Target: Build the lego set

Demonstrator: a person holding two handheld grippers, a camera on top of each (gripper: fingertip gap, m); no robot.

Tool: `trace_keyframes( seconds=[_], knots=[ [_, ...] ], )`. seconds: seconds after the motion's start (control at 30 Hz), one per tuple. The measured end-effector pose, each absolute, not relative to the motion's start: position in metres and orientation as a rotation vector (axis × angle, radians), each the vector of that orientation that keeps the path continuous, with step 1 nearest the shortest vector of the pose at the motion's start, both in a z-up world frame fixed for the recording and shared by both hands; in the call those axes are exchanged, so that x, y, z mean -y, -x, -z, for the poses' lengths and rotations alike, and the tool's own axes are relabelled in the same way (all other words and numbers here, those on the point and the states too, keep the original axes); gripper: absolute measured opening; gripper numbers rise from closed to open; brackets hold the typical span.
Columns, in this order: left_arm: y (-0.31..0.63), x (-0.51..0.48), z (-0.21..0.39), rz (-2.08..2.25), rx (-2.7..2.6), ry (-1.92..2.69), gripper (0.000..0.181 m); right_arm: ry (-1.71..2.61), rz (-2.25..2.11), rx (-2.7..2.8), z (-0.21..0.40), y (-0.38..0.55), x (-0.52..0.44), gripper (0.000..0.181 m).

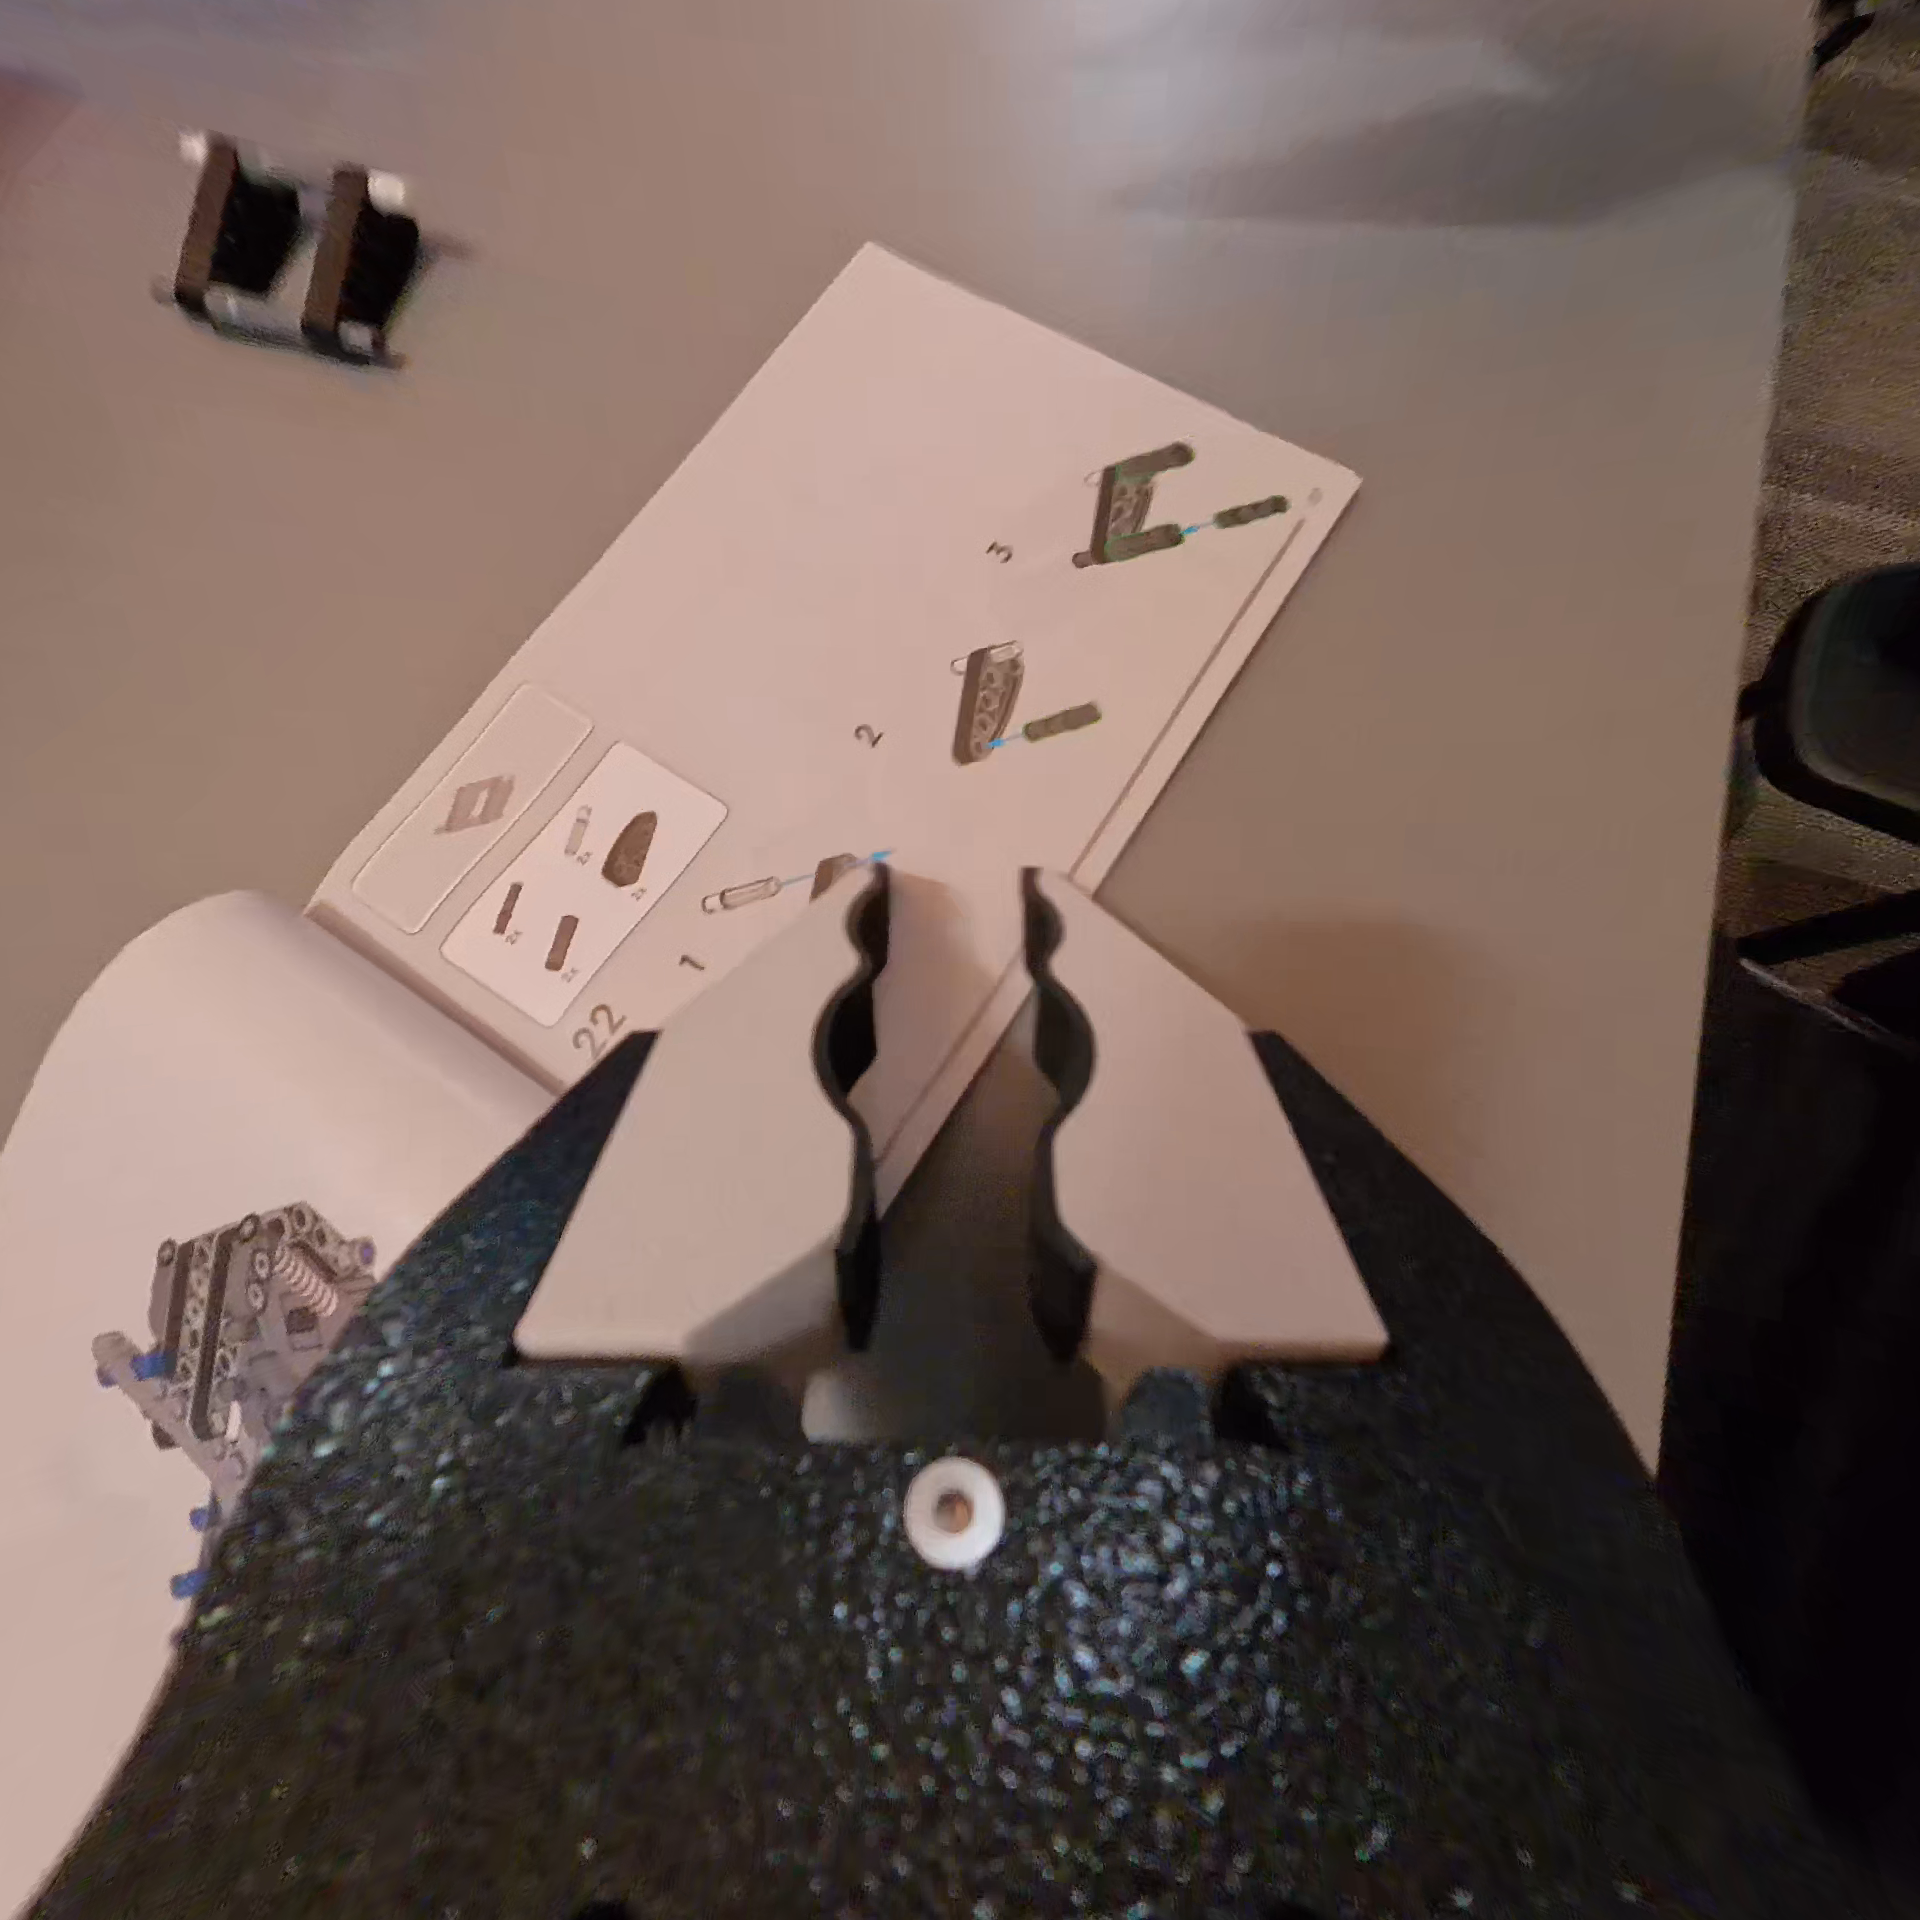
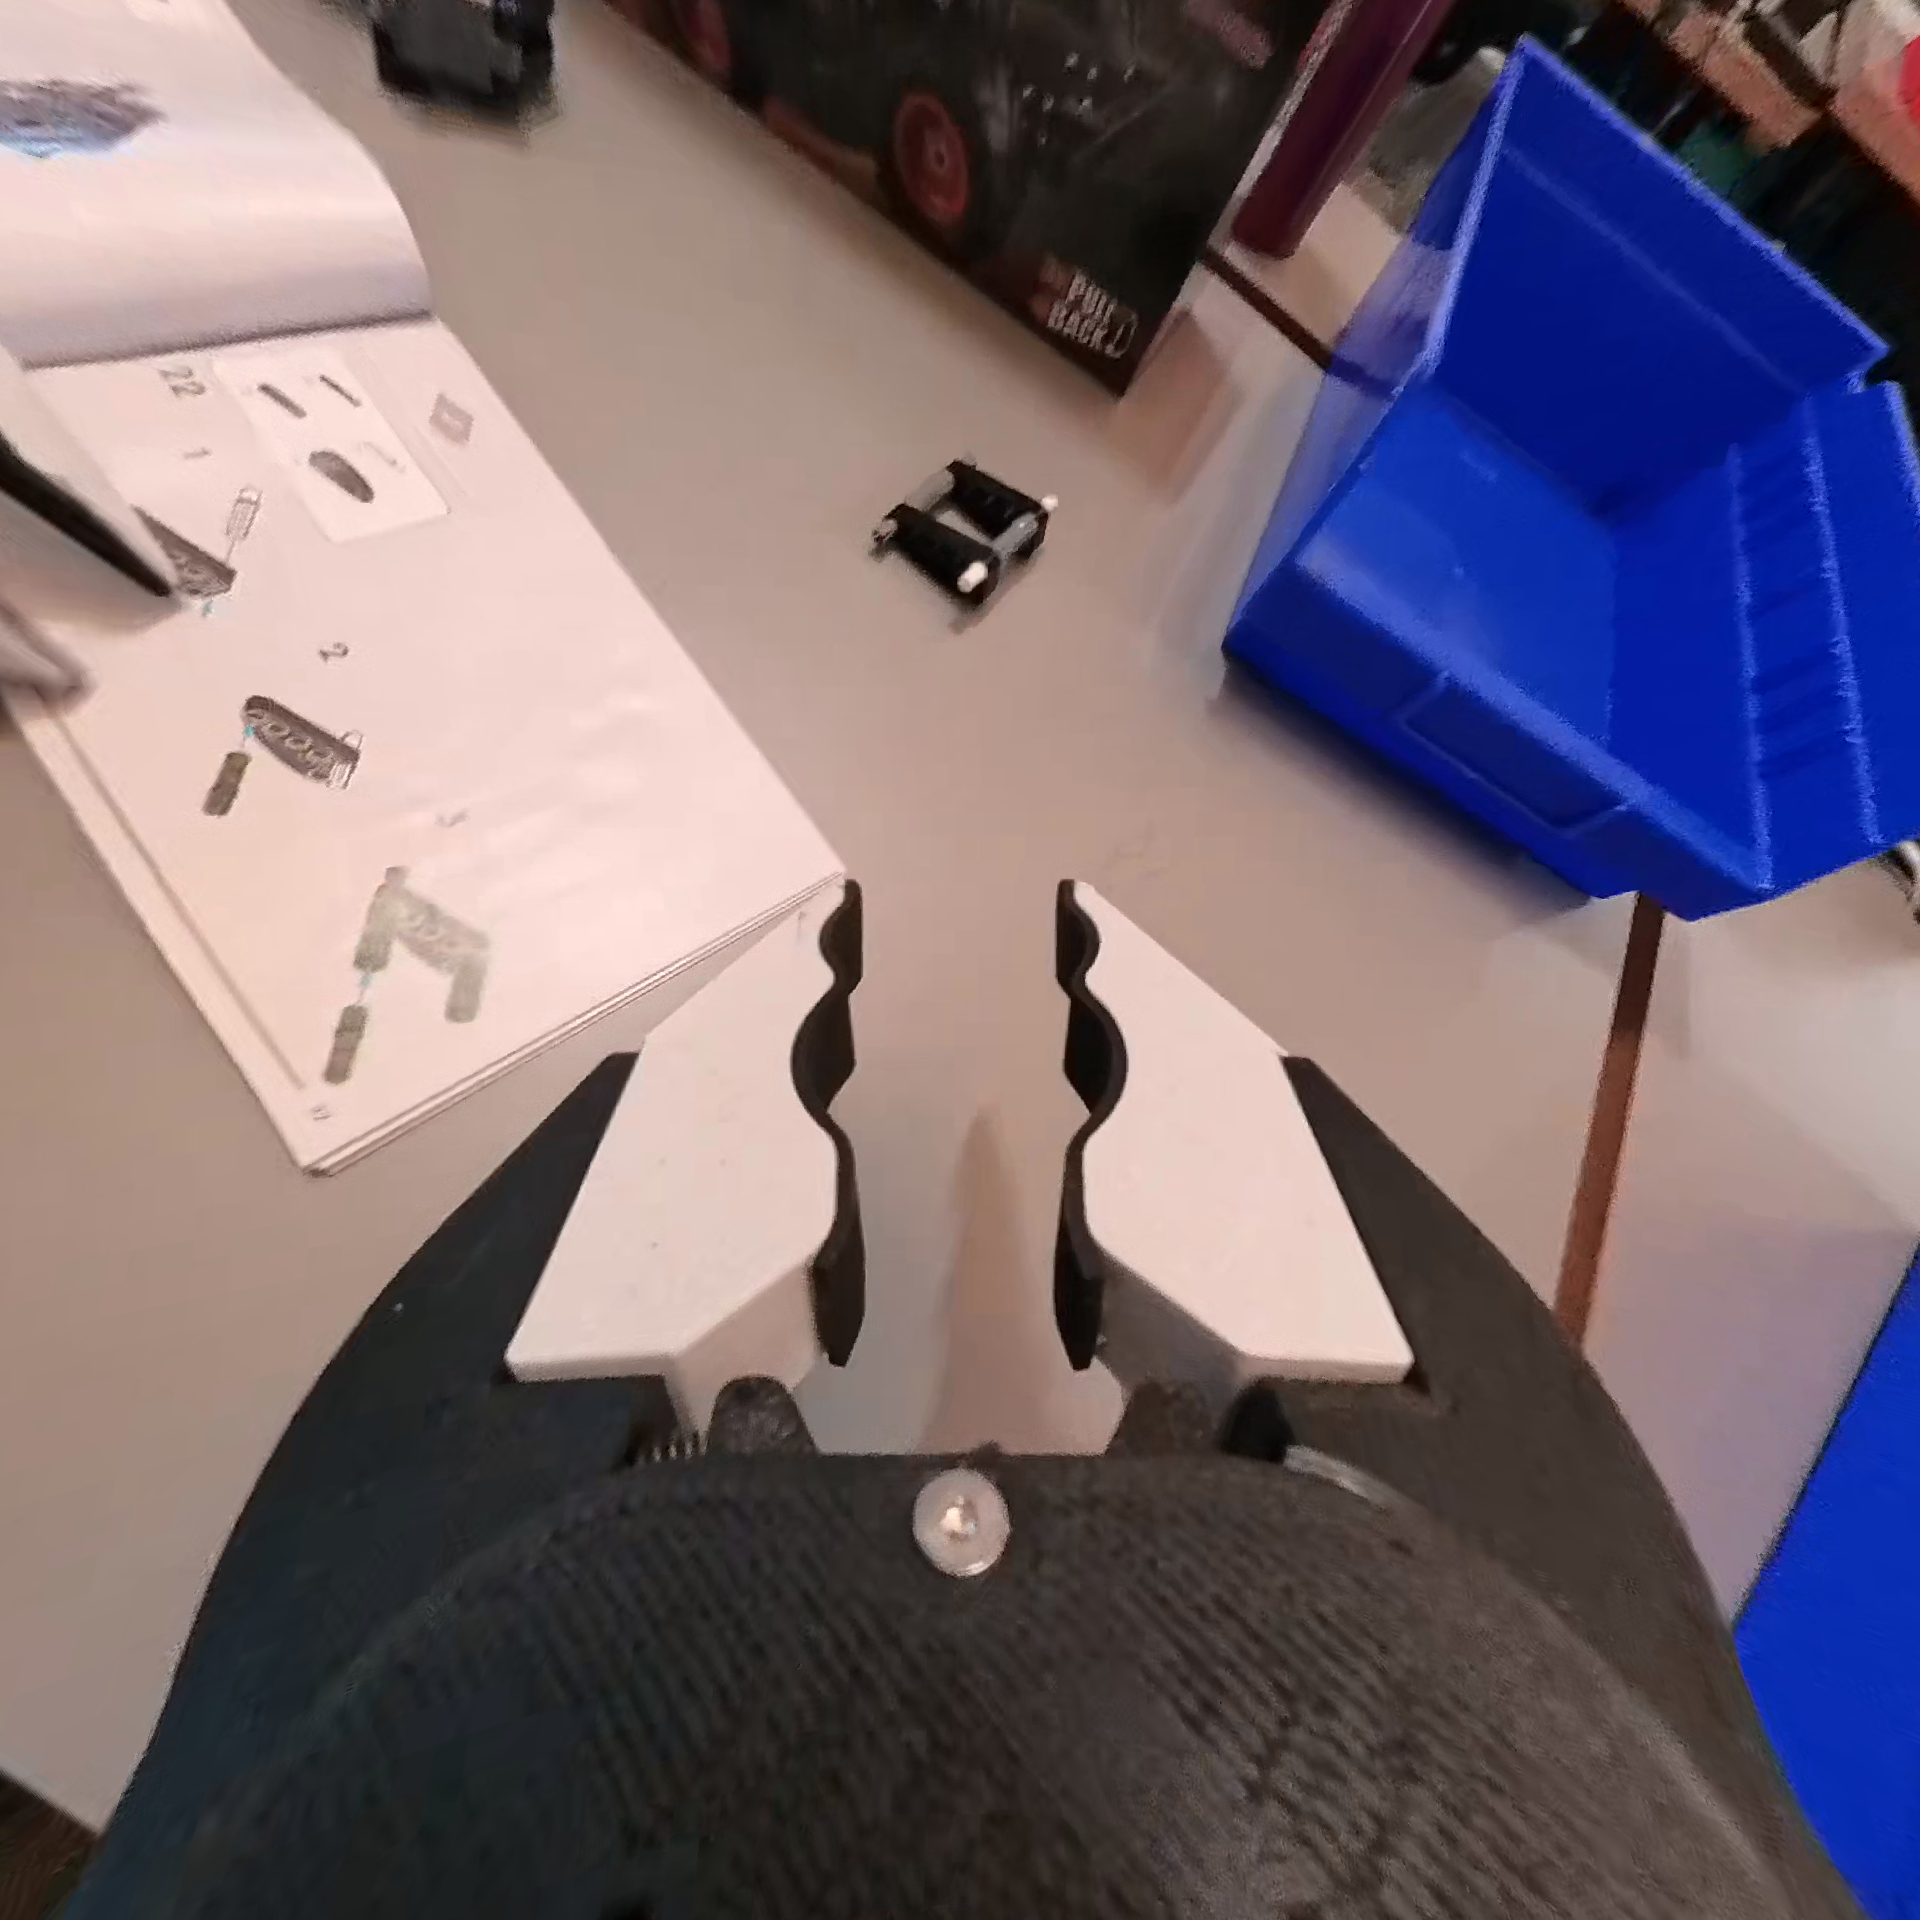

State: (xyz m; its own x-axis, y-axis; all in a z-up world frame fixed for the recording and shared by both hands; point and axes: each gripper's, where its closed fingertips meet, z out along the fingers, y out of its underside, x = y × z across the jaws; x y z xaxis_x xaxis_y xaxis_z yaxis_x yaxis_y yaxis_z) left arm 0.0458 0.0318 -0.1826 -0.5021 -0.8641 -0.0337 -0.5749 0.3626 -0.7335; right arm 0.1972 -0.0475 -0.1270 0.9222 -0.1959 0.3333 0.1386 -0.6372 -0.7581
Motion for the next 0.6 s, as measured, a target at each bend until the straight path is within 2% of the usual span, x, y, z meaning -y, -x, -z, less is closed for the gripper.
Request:
trace_keyframes(
  seconds=[0.03,0.2,0.37,0.5,0.6],
  knots=[
    [-0.045,-0.028,0.177,0.969,-2.185,1.194,0.028,2.202,0.517,-0.060,0.123,-0.200,0.050,0.035],
    [-0.030,-0.013,0.161,0.948,-2.195,0.889,0.036,2.154,0.634,-0.242,0.113,-0.204,0.064,0.034],
    [-0.025,-0.001,0.176,0.849,-2.271,0.914,0.039,2.162,0.417,-0.285,0.124,-0.164,0.059,0.034],
    [-0.027,0.025,0.176,0.985,-2.213,1.081,0.043,2.268,0.353,-0.007,0.134,-0.139,0.055,0.045],
    [-0.034,0.024,0.166,0.984,-2.155,0.989,0.040,2.266,0.175,0.296,0.146,-0.098,0.054,0.052]
  ],
)
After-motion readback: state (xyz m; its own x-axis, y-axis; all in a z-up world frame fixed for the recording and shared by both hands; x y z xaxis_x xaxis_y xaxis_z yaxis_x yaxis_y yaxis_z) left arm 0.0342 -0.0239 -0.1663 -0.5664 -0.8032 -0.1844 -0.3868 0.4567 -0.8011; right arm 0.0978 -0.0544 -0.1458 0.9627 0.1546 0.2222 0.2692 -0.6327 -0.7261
